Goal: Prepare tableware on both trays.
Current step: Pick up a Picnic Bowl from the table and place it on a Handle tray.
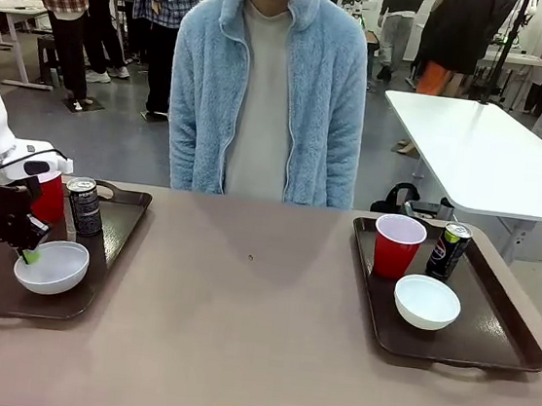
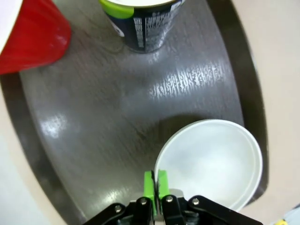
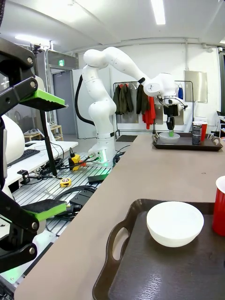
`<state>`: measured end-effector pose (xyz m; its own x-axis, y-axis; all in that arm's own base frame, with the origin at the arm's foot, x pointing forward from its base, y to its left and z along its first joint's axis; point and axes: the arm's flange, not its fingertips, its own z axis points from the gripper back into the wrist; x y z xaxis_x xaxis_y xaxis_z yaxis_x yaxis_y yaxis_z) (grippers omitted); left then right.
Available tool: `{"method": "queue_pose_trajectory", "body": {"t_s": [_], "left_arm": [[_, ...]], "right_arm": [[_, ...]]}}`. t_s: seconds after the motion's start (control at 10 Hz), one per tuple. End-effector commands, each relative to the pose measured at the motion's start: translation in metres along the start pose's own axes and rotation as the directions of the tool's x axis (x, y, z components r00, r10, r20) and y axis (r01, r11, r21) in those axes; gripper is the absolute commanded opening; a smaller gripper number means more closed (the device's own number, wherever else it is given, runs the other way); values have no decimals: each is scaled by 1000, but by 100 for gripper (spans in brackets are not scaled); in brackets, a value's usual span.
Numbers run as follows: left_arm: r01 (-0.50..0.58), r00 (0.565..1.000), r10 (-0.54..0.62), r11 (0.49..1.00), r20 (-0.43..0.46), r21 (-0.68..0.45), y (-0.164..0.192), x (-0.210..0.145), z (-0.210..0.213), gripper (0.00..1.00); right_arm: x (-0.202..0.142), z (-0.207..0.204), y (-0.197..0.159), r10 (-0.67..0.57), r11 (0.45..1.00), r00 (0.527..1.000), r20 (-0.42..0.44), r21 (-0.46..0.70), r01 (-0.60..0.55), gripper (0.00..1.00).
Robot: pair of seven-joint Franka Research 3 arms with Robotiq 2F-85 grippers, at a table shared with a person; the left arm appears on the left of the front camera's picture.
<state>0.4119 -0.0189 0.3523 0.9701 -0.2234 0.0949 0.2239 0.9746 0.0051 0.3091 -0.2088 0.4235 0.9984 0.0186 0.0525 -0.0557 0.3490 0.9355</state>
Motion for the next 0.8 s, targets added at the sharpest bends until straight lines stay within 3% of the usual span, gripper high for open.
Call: {"method": "queue_pose_trajectory", "body": {"t_s": [0.0, 0.1, 0.2, 0.3, 0.4, 0.6, 0.7], "left_arm": [[-16, 1000, 15, 999, 15, 51, -13, -47, -29, 12], [-5, 1000, 5, 999, 13, 50, -14, -47, -26, 64], [-5, 1000, 3, 999, 27, 45, -14, -47, -19, 72], [0, 999, -1, 999, 35, 39, -13, -48, -11, 67], [1, 999, -3, 1000, 40, 29, -15, -51, 1, 100], [48, 998, -49, 998, 30, 36, -17, -54, 24, 100], [58, 998, -59, 997, 14, 47, -18, -55, 35, 65]], "right_arm": [[-2, 1, 0, 11, 1000, 1000, -5, 4, -11, 99], [-2, 1, 0, 11, 1000, 1000, -5, 4, -11, 99], [-2, 1, 0, 11, 1000, 1000, -5, 4, -11, 99], [-2, 1, 0, 11, 1000, 1000, -5, 4, -11, 99], [-2, 1, 0, 11, 1000, 1000, -5, 4, -11, 99], [-2, 1, 0, 11, 1000, 1000, -5, 4, -11, 99], [-2, 1, 0, 11, 1000, 1000, -5, 4, -11, 99]]}}
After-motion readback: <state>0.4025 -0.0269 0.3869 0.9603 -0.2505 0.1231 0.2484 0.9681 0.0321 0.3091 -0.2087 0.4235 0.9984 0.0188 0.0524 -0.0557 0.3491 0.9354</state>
